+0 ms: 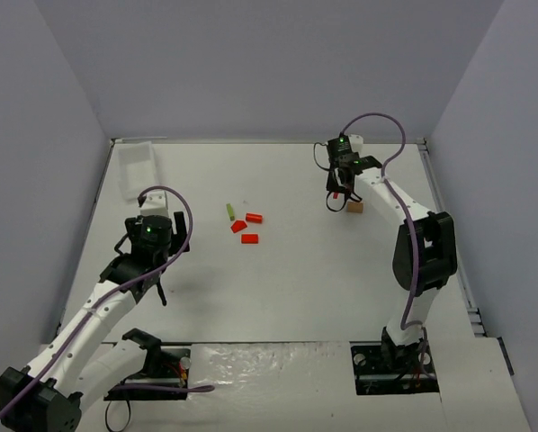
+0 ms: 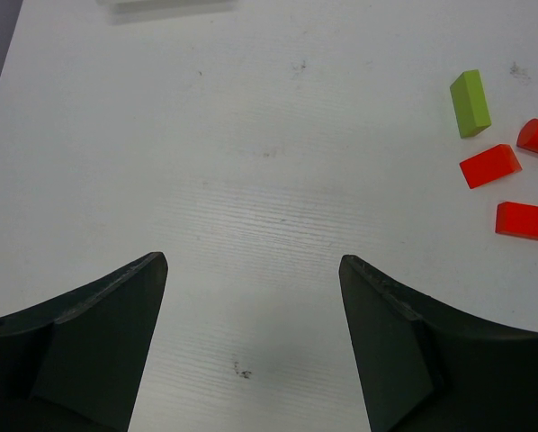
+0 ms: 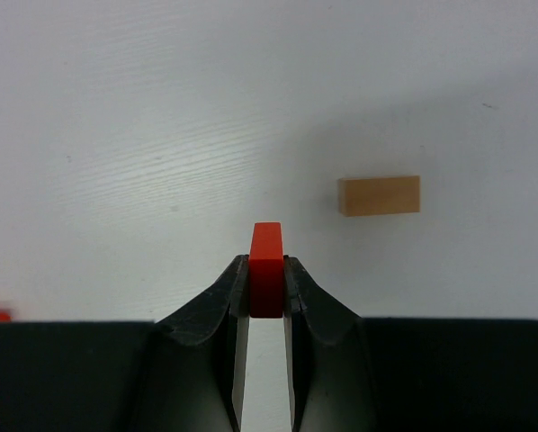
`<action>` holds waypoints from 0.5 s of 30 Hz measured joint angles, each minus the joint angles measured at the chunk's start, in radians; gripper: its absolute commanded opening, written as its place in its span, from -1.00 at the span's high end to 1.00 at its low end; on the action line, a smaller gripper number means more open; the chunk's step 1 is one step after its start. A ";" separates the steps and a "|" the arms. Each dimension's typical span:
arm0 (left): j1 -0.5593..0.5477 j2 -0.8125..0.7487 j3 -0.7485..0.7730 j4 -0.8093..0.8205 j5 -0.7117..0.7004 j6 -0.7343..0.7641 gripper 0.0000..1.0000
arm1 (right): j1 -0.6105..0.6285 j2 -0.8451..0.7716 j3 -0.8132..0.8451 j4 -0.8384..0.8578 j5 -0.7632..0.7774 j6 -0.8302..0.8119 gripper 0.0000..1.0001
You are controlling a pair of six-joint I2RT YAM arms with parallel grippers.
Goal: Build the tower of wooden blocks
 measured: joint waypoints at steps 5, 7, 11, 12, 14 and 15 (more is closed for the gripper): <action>0.007 0.004 0.000 0.002 0.007 0.000 -0.49 | -0.101 0.000 0.000 -0.026 -0.038 -0.031 1.00; 0.010 0.005 0.000 0.005 0.010 0.000 -0.49 | -0.132 0.000 0.000 -0.032 -0.051 -0.043 1.00; 0.016 0.010 0.000 0.007 0.013 0.001 -0.49 | -0.163 0.003 0.000 -0.033 -0.075 -0.068 1.00; 0.017 0.011 0.000 0.008 0.013 0.001 -0.49 | -0.166 0.006 0.000 -0.033 -0.079 -0.074 1.00; 0.020 0.011 0.000 0.010 0.013 0.001 -0.49 | -0.172 0.018 0.000 -0.034 -0.094 -0.089 1.00; 0.020 0.011 0.000 0.011 0.013 0.001 -0.49 | -0.175 0.028 0.000 -0.033 -0.102 -0.097 1.00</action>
